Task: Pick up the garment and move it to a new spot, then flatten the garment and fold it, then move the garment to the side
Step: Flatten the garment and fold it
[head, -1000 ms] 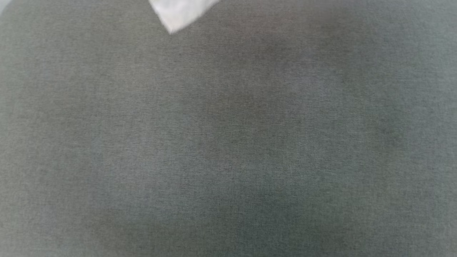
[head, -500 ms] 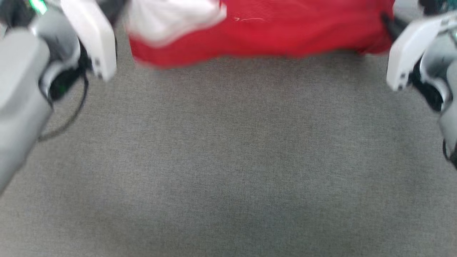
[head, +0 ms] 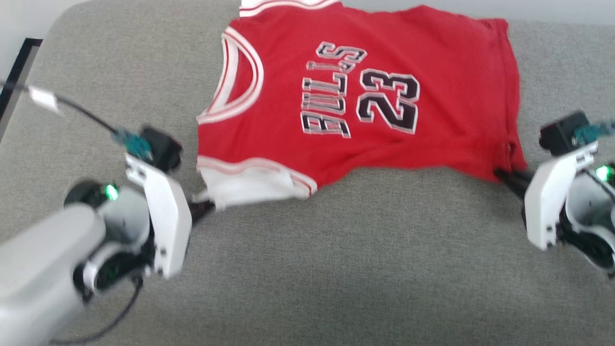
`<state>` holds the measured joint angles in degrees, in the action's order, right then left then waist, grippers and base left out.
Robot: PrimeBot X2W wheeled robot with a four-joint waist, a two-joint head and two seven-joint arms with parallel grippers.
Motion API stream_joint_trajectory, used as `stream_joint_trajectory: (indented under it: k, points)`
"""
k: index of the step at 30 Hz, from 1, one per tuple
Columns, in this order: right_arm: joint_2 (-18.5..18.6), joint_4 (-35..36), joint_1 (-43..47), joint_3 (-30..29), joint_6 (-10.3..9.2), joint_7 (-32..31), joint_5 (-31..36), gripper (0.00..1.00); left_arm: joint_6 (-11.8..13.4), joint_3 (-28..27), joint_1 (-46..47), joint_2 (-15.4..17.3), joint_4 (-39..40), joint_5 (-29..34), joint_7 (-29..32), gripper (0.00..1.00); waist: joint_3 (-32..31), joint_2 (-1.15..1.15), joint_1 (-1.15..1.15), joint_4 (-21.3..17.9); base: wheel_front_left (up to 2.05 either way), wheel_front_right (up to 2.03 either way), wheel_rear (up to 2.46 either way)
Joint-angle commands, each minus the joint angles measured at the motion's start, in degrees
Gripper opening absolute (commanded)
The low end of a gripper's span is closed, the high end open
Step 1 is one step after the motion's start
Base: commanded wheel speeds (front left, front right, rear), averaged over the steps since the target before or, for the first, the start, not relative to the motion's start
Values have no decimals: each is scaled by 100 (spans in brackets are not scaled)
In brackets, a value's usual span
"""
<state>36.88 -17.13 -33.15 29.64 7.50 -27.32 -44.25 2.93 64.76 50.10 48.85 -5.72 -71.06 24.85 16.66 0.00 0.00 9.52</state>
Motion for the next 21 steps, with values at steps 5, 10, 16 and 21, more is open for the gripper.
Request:
stream_joint_trajectory:
  k: [5, 10, 16, 21]
  points:
    - [280, 659, 772, -87, -1, -366, -252, 0, 613, 194, -573, 400, 929, -193, 261, 0, -82, 0, 0, 39, 0, 0, 0]
    - [553, 1196, 1468, -112, -2, -693, -499, 0, 1036, 383, -992, 724, 1627, -329, 473, 0, -242, 0, 0, 34, 0, 0, 0]
    - [967, 1825, 2108, -135, -1, -1053, -825, 0, 1532, 564, -1394, 1165, 2259, -590, 911, 0, -348, 0, 0, -5, 0, 0, 0]
    - [1167, 2143, 2457, -331, -2, -1029, -1011, 0, 1751, 557, -1471, 1410, 2622, -584, 1013, 0, -339, 0, 0, -51, 0, 0, 0]
